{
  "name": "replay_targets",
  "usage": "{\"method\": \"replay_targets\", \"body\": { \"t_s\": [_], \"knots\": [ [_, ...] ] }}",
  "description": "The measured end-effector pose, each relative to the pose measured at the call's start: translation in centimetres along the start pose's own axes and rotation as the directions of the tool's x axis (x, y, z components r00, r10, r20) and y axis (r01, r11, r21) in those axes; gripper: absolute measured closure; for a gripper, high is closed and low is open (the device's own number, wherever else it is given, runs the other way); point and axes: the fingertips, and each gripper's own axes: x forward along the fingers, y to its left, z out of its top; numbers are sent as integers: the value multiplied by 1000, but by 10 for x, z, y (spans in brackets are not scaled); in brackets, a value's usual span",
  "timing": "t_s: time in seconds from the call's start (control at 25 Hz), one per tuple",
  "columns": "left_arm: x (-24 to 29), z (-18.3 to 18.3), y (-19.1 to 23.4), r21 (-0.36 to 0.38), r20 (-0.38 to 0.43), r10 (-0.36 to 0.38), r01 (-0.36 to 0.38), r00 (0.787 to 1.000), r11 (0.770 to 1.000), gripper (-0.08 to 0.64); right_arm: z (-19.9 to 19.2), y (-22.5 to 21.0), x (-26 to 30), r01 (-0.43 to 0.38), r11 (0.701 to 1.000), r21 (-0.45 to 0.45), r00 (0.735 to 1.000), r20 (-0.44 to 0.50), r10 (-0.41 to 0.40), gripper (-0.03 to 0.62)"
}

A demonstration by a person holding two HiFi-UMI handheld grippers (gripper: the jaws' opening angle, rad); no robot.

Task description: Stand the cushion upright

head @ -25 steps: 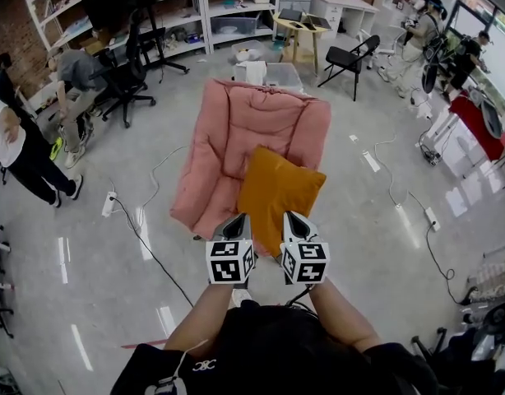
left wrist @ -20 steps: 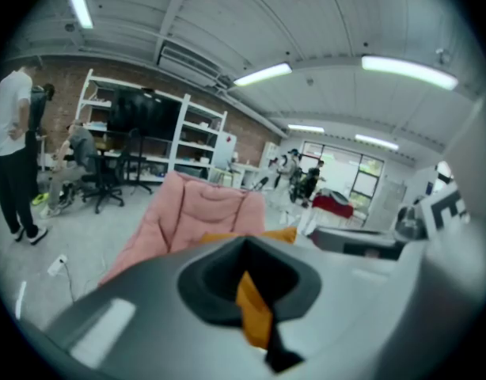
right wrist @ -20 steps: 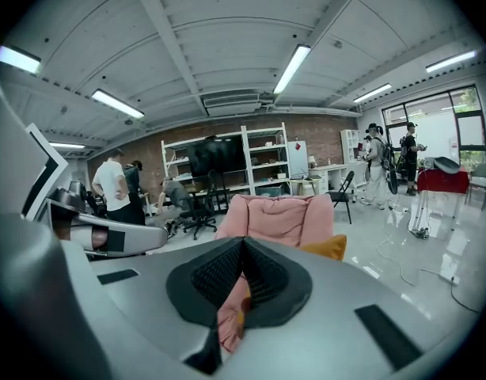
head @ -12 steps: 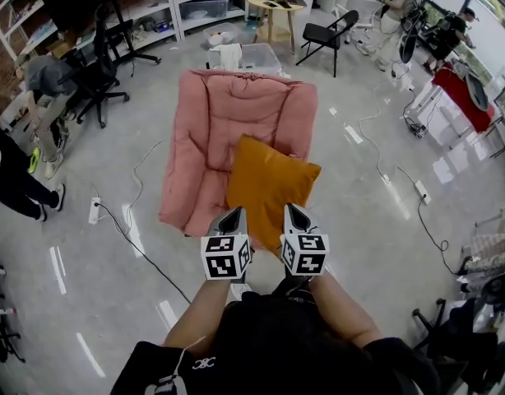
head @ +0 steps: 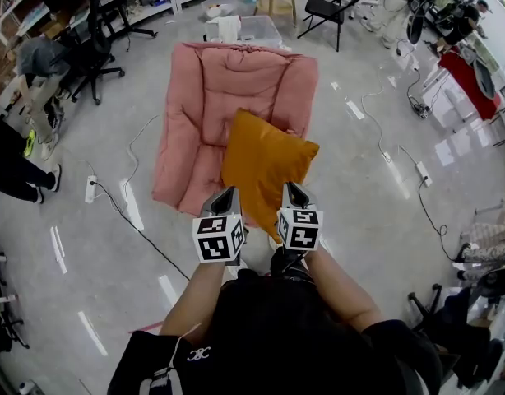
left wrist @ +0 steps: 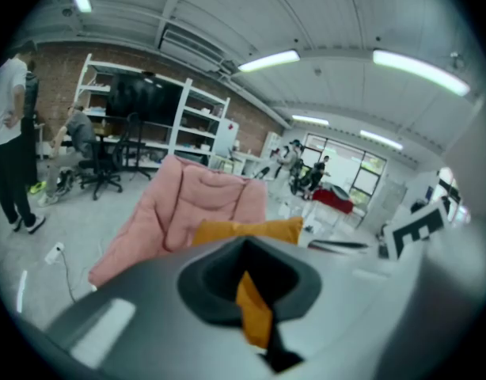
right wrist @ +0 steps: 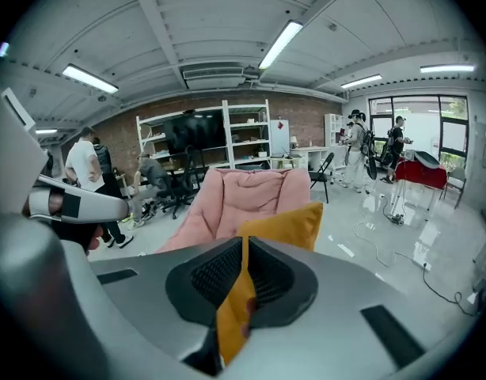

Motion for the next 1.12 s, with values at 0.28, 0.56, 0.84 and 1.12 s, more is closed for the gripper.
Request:
{"method": "replay_targets", "body": {
  "t_s": [0.28,0.56,0.84,1.12],
  "knots": [
    [13,-8,-13,12,-37,-12,12,999,1000,563,-38,-35,22,64,994,93,991,-119,-53,475],
    [22,-13,-16,32,-66,-4,6,998,999,563,-68,-53,47,101,986,135,976,-206,-72,439],
    [26,-16,-16,52,-99,34,-29,995,998,563,-85,-66,69,109,973,204,963,-265,-53,439],
    [28,-12,-9,58,-101,86,-81,991,995,563,-93,-70,92,135,961,243,951,-304,-57,441]
  ]
}}
